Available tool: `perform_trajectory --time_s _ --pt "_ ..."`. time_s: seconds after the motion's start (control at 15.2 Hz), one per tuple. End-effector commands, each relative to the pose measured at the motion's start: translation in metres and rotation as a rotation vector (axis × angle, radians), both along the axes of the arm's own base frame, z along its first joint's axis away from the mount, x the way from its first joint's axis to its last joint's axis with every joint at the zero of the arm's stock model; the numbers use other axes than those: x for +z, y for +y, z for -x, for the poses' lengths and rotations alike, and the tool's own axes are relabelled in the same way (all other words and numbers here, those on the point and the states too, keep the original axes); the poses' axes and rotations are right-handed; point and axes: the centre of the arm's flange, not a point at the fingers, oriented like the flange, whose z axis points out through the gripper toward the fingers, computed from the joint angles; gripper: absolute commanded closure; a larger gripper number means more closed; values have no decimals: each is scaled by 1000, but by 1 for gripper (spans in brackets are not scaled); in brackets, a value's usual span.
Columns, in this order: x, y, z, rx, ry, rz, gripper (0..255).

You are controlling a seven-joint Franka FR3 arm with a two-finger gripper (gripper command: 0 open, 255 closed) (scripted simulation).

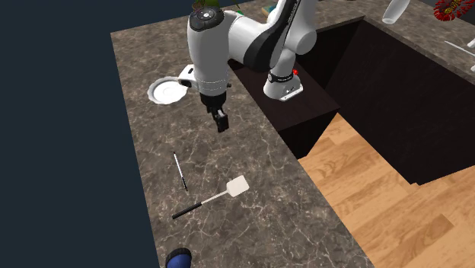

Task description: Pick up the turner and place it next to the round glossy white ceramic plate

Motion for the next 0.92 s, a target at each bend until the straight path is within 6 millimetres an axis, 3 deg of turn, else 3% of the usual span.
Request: perform_trajectory --time_s 0.0,0.86 --pt "-15 19 -11 -5 -3 -5 0" --pt "-109 142 -78 -28 -19 -23 0"
